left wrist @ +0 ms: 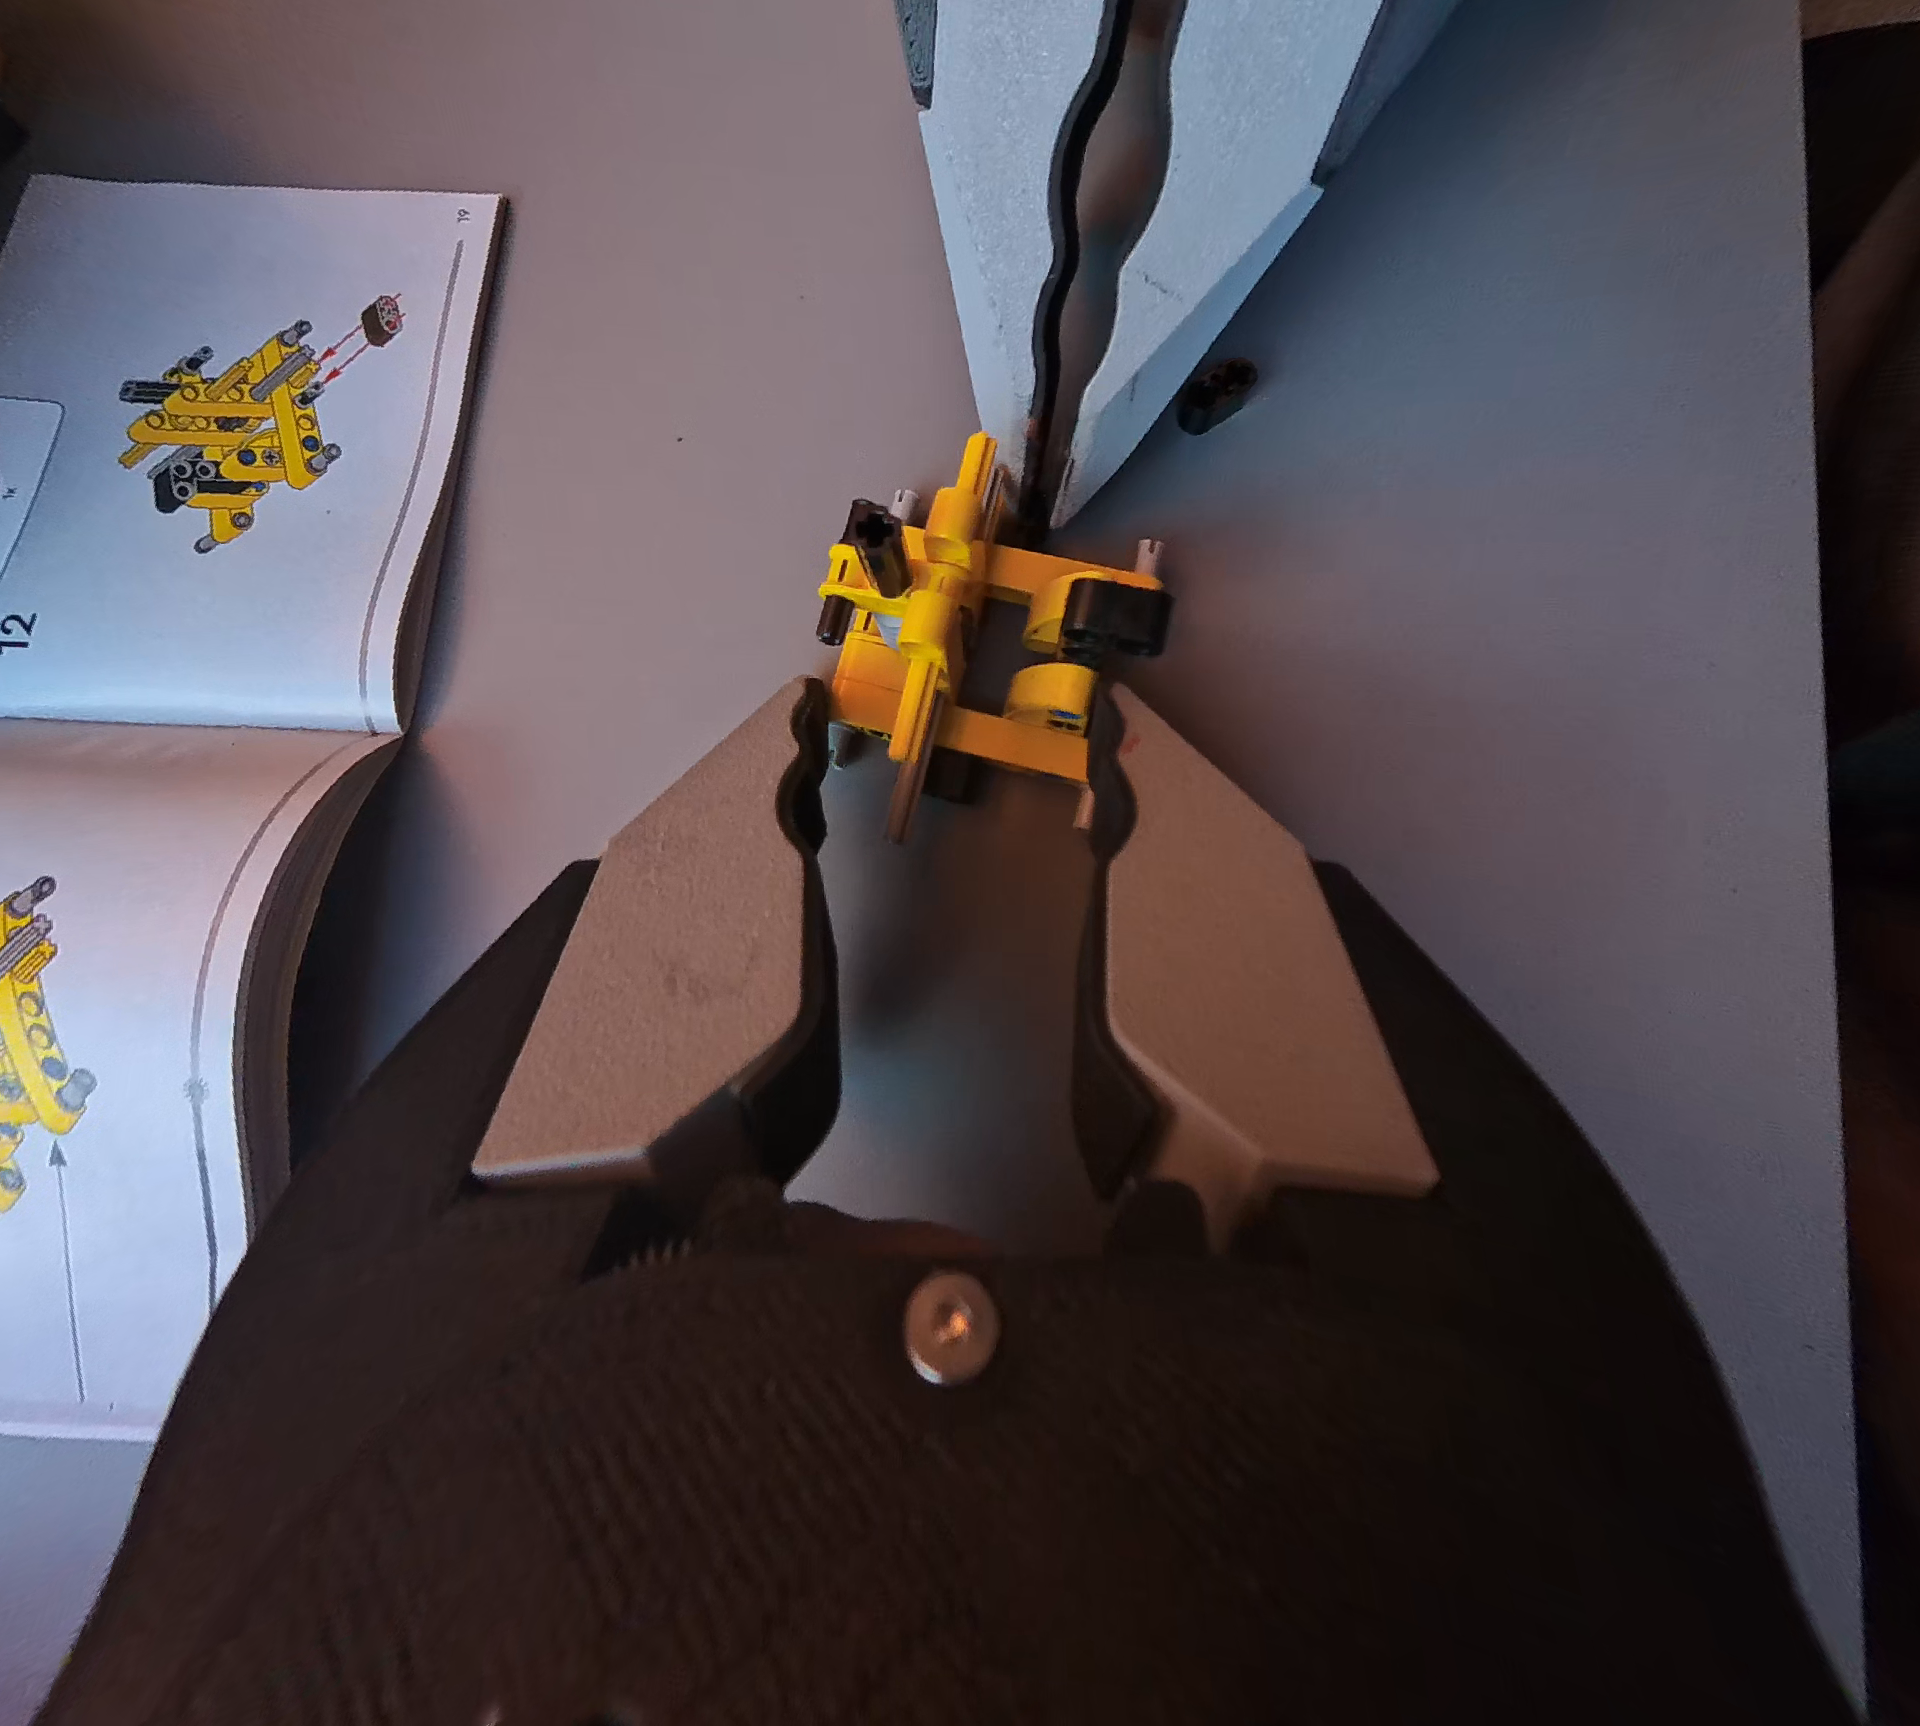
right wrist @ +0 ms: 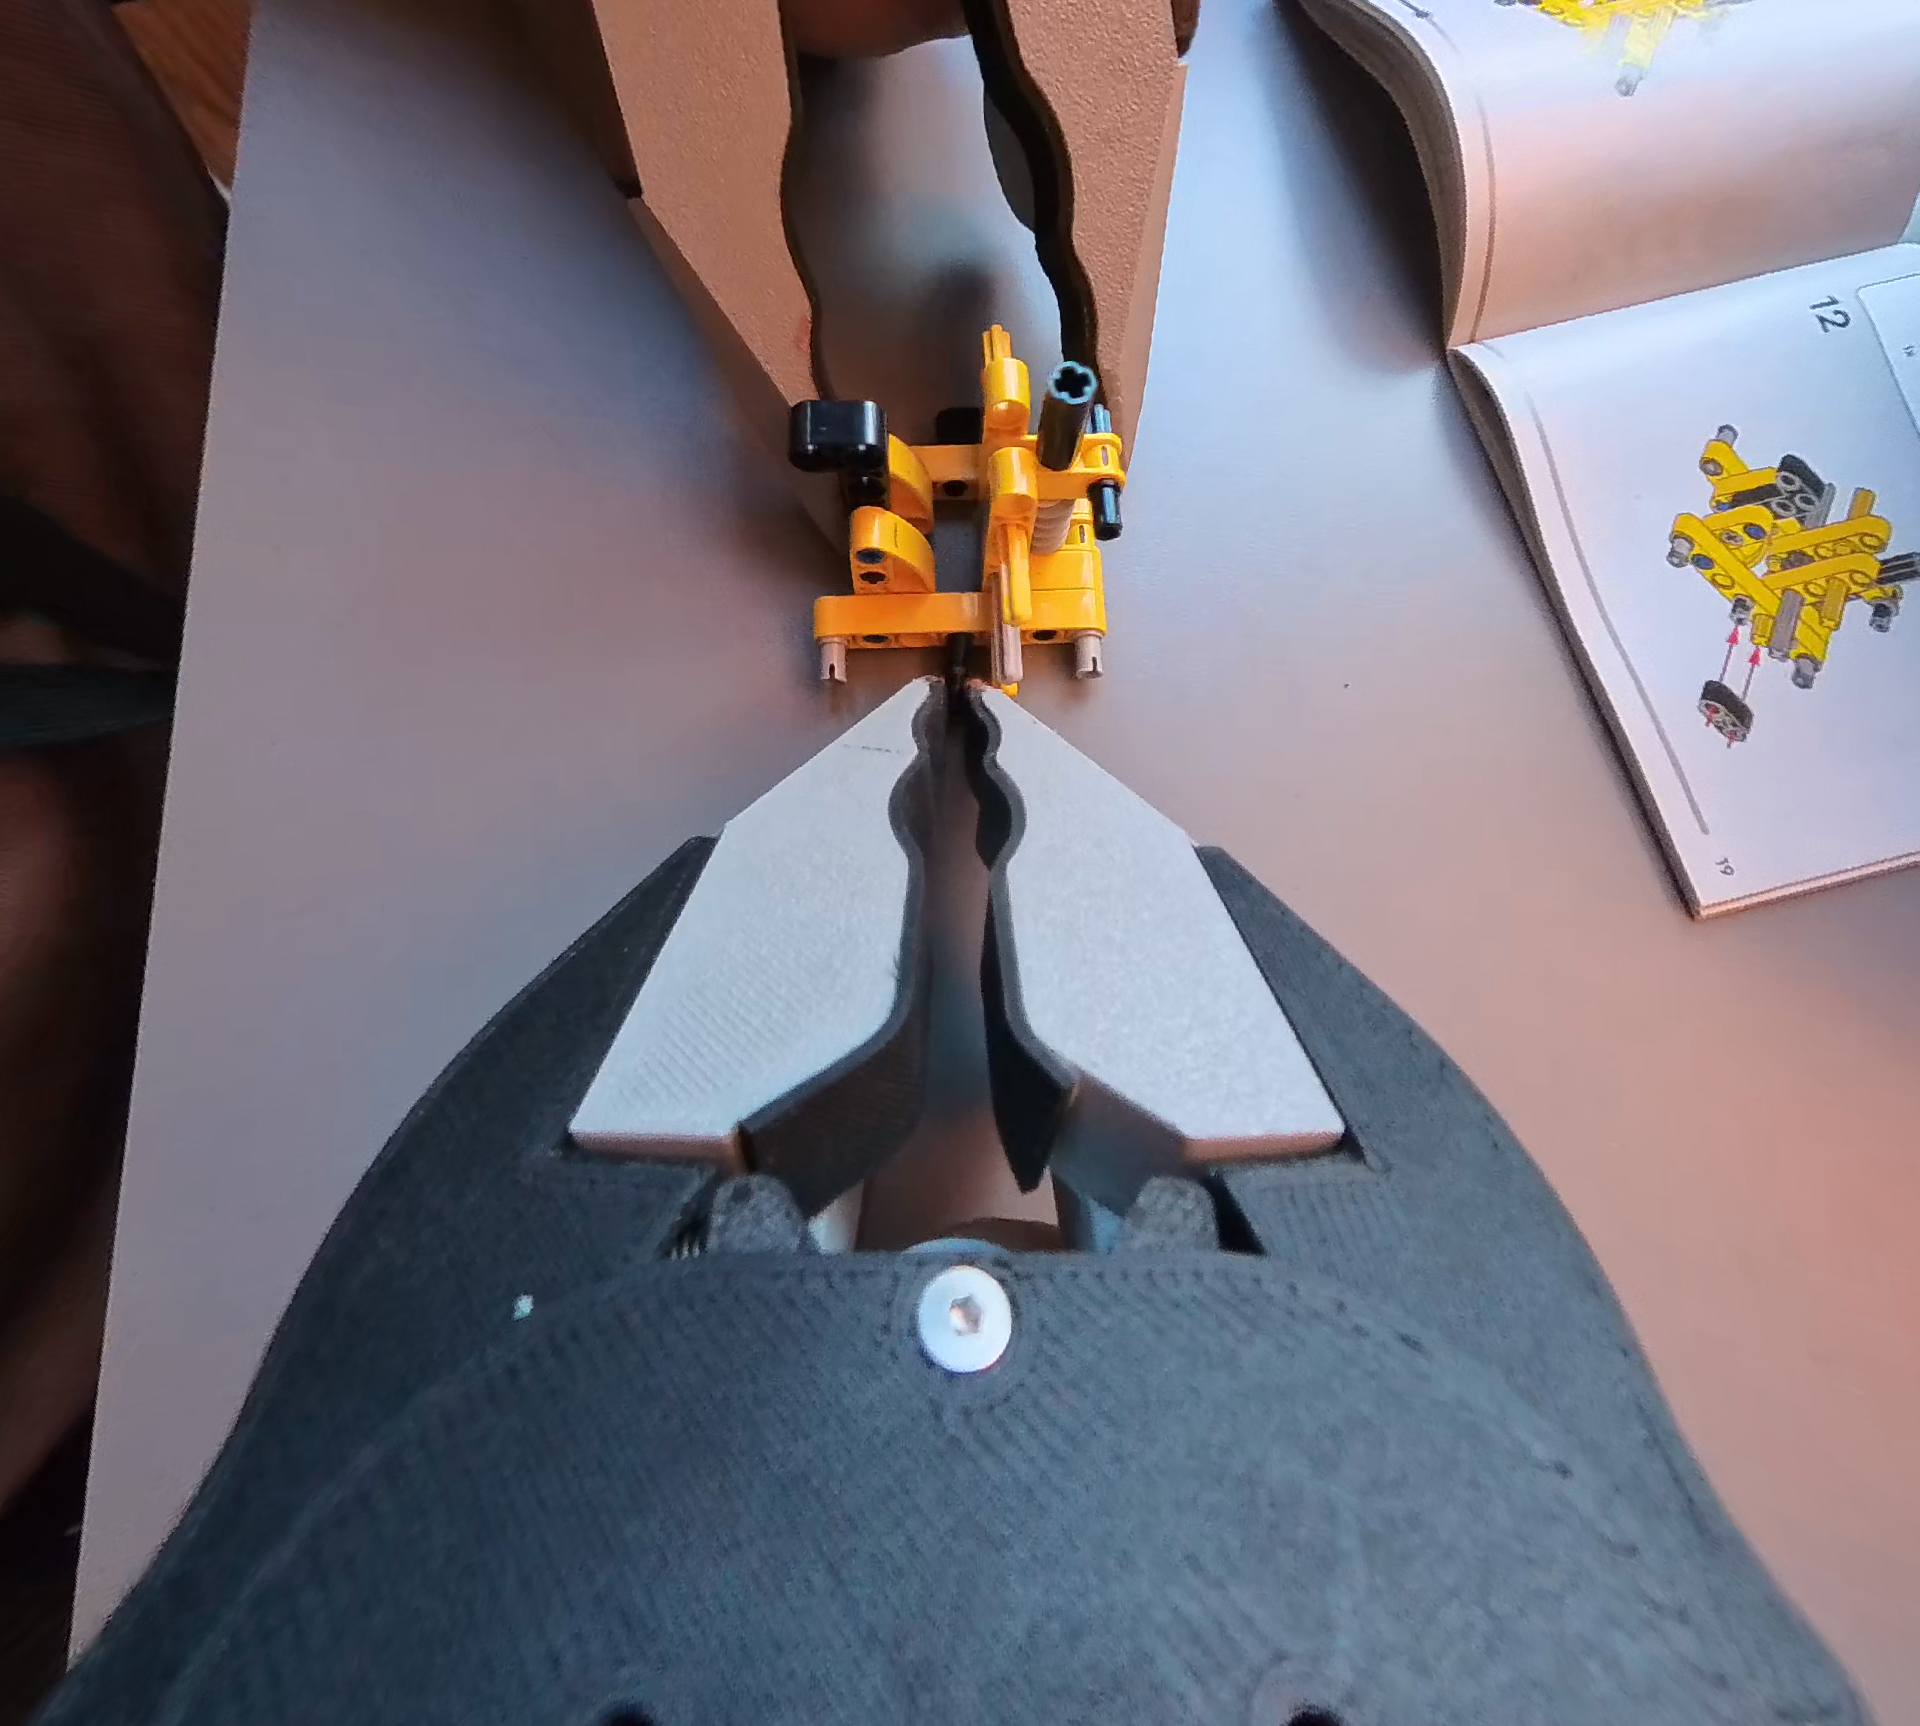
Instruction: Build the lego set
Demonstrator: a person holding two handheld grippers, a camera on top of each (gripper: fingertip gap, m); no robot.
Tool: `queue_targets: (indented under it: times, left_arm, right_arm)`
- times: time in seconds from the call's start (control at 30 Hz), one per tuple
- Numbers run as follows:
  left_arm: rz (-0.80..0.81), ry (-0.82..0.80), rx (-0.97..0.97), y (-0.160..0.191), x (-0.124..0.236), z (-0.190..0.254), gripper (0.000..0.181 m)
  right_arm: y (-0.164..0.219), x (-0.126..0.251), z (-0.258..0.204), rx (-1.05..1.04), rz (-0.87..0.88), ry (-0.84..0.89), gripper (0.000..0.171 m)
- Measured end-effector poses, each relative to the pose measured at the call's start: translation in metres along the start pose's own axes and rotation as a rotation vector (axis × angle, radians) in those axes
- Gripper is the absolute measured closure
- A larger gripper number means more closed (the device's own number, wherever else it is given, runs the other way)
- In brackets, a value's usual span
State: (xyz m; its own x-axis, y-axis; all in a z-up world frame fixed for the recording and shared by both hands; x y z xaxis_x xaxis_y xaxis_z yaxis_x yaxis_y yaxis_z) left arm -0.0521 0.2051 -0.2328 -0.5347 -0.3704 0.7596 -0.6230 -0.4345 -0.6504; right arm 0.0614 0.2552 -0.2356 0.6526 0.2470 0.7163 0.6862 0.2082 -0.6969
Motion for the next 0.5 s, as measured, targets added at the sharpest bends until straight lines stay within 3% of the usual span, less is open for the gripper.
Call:
queue_targets:
  times: [0.5]
  left_arm:
    - [-0.059,0.028,-0.057,-0.0045,-0.0008,0.0009,0.134]
  right_arm:
    - [-0.0021,-0.0001,-0.0047,0.083,-0.007,0.026,0.171]
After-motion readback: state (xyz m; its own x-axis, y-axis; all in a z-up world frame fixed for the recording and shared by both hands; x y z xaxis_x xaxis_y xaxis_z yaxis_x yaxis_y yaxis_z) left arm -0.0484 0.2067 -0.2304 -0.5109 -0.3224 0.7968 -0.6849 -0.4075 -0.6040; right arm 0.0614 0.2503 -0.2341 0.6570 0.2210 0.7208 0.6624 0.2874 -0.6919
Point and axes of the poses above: each gripper's, where its closed fingertips meet, x back along the fingers, y out of its underside, z = x × y across the jaws, the point moved 7 cm from there along x, back along the fingers, and after that the axes turned 3 degrees about -z, right-handed, at the moved point
